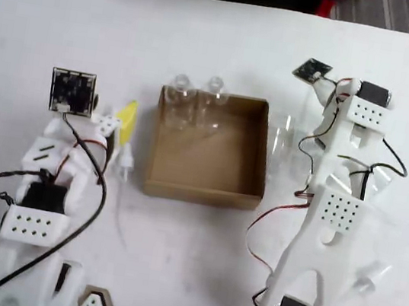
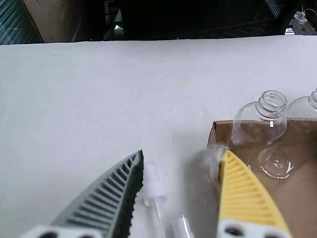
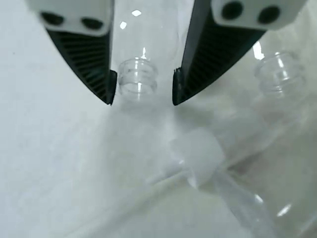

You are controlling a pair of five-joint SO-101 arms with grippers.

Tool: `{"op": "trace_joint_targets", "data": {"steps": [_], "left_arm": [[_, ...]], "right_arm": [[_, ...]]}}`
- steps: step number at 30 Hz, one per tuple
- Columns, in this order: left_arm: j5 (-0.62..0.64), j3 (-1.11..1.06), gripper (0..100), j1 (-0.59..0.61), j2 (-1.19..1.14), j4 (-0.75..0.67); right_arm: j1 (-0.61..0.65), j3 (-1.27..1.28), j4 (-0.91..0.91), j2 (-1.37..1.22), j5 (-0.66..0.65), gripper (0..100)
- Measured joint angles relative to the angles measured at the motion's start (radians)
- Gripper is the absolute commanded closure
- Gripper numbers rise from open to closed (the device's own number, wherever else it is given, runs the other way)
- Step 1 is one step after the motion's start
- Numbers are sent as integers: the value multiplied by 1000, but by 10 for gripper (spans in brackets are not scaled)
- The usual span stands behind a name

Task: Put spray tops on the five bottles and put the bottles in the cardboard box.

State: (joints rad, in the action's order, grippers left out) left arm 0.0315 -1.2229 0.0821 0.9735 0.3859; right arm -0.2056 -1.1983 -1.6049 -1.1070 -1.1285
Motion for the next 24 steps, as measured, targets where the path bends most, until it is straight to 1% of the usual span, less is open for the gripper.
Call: {"op": "trace_joint_targets", "data": {"steps": [2,6,8,15,21,24], "left_arm": [[0,0,767,0,0,0],[0,0,767,0,0,0],[0,0,767,0,0,0],[0,0,767,0,0,0],[0,0,767,0,0,0],[0,0,767,0,0,0]], "right_arm": [[0,0,6,-2,0,867],[0,-18,8,-5,0,958],[0,-38,8,-5,-3,981],[0,-97,6,-5,-2,982],[0,-279,-92,5,2,982],[-2,-364,-94,58,57,982]]}}
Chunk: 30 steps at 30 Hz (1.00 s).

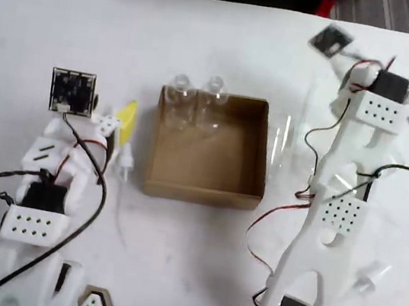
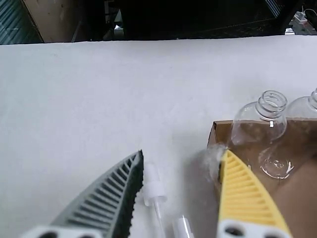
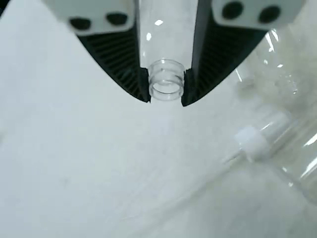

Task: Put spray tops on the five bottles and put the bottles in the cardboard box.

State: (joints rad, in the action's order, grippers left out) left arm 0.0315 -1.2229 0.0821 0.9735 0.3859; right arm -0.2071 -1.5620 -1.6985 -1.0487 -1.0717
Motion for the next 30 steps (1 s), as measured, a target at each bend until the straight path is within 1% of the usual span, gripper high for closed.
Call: {"op": "trace_joint_targets", "data": {"steps": [4,9,12,17,20,23,27,30], "left_arm": [[0,0,767,0,0,0],[0,0,767,0,0,0],[0,0,767,0,0,0],[0,0,767,0,0,0],[0,0,767,0,0,0],[0,0,767,0,0,0],[0,-5,767,0,0,0],[0,-31,767,0,0,0]], "right_arm": [[-9,-23,-2,126,112,982],[-11,-23,-5,331,400,982],[-11,57,-6,494,503,982],[17,410,-8,807,608,982],[86,652,-8,1030,663,982],[184,841,9,1247,735,982],[298,1083,127,1475,885,982],[331,1293,272,1568,945,982]]}}
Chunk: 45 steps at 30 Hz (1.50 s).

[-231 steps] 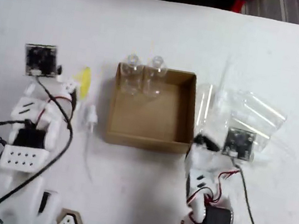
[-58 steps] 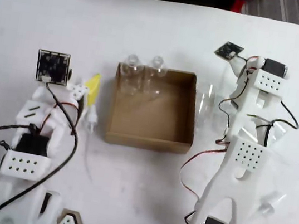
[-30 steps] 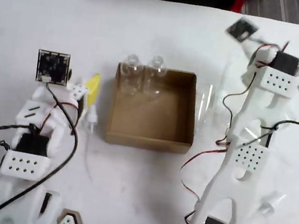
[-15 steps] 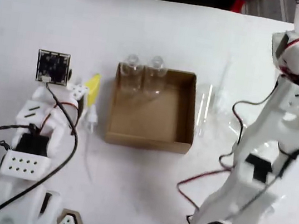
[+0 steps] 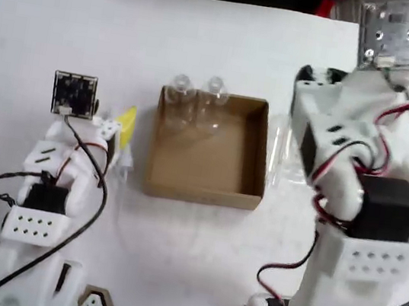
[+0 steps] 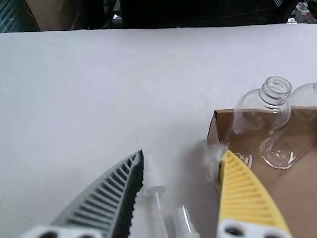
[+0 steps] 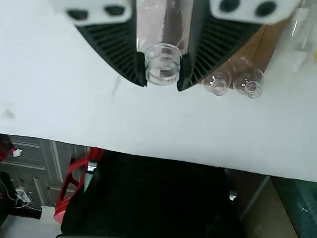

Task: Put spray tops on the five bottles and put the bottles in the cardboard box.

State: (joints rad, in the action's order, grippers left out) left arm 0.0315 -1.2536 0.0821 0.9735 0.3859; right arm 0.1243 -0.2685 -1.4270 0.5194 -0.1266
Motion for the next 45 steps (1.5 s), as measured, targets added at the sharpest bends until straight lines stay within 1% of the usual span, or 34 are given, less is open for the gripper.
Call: {"op": "trace_joint_targets", "data": {"steps": [6,12,15,17,20,26,33,45], "left_arm": [[0,-34,766,0,0,-63],[0,-34,766,0,0,-68],[0,-34,766,0,0,-68],[0,-34,766,0,0,-68],[0,-34,766,0,0,-71],[0,-34,766,0,0,-77],[0,-34,766,0,0,-77],[0,-34,766,0,0,-77]], "right_arm": [[34,466,391,101,11,982],[87,862,873,180,11,982],[137,1010,1076,193,17,982],[161,1080,1180,193,18,982],[166,1152,1316,180,20,982],[164,1235,1527,75,20,982],[163,1247,1700,-64,20,982],[147,1249,1903,-249,20,982]]}}
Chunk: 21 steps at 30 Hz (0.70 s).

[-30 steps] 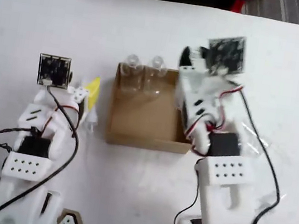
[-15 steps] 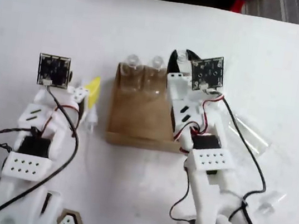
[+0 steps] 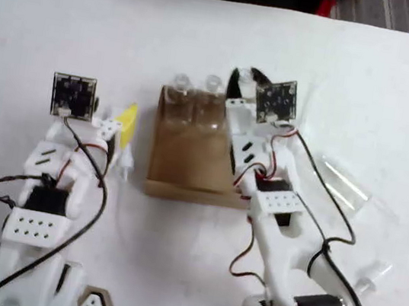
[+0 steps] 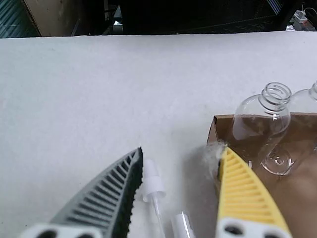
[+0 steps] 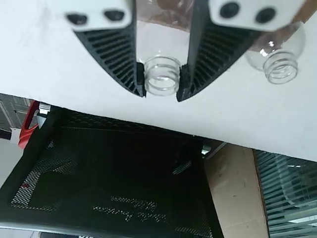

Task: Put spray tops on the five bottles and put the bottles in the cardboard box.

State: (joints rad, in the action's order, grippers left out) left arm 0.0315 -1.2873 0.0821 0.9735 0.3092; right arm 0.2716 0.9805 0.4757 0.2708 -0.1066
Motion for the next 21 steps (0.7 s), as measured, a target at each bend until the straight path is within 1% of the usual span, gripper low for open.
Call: {"op": "trace_joint_targets", "data": {"steps": [4,9,17,21], "left_arm": [[0,0,766,0,0,0],[0,0,766,0,0,0],[0,0,766,0,0,0],[0,0,766,0,0,0]], "right_arm": [[-34,35,94,-44,35,982],[-43,46,204,-127,61,982],[-49,46,367,-262,63,982],[-49,46,414,-295,63,981]]}}
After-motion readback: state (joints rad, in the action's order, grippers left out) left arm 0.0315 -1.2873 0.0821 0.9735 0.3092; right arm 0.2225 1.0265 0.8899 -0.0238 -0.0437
